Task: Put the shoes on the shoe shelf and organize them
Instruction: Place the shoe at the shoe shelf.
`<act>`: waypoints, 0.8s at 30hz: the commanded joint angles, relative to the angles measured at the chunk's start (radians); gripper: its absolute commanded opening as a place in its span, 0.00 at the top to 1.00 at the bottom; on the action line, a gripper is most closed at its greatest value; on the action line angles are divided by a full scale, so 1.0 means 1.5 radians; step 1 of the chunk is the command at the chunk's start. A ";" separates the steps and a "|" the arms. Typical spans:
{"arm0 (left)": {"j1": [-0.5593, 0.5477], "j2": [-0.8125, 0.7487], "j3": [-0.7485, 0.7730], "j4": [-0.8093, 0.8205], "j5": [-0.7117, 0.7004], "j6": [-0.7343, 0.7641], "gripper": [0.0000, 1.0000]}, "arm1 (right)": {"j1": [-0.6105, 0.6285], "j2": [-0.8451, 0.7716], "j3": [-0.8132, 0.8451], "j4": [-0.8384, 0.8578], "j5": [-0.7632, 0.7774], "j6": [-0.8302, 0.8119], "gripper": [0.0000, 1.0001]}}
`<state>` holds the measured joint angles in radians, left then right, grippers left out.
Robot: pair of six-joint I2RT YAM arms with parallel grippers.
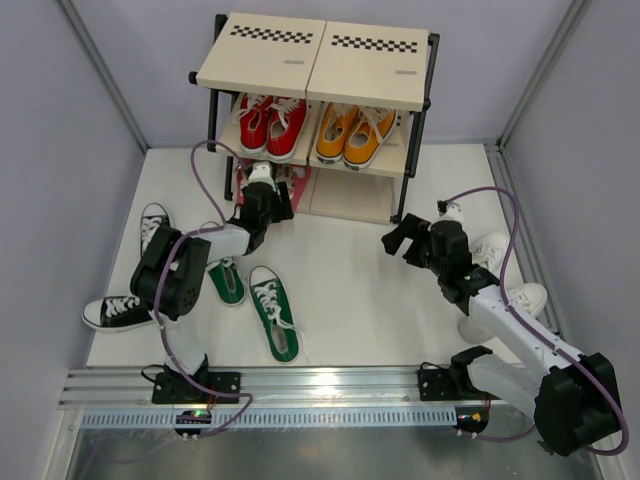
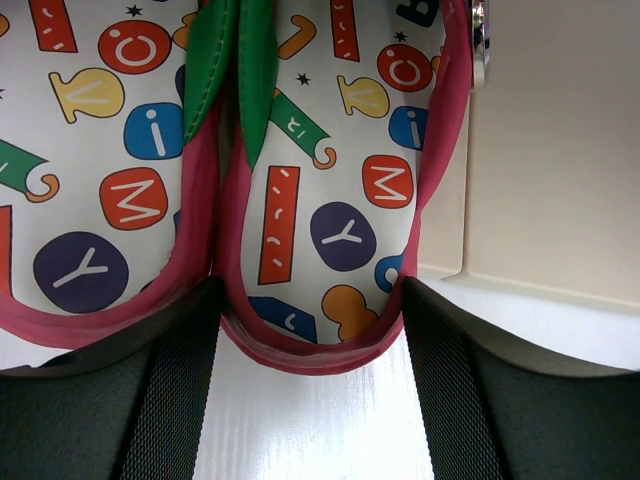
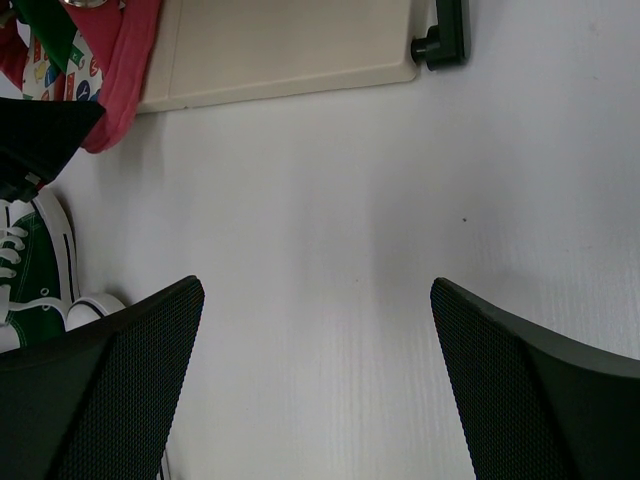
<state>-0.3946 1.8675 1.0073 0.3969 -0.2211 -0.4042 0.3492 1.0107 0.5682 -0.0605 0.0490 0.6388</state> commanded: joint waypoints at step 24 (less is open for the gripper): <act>0.033 -0.254 -0.173 0.026 -0.052 -0.019 0.08 | -0.003 -0.017 0.007 0.031 -0.017 0.018 0.01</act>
<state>-0.3824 1.5211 0.7414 0.4412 -0.2592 -0.4202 0.3492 1.0115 0.5686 -0.0597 0.0227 0.6533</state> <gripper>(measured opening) 0.927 0.994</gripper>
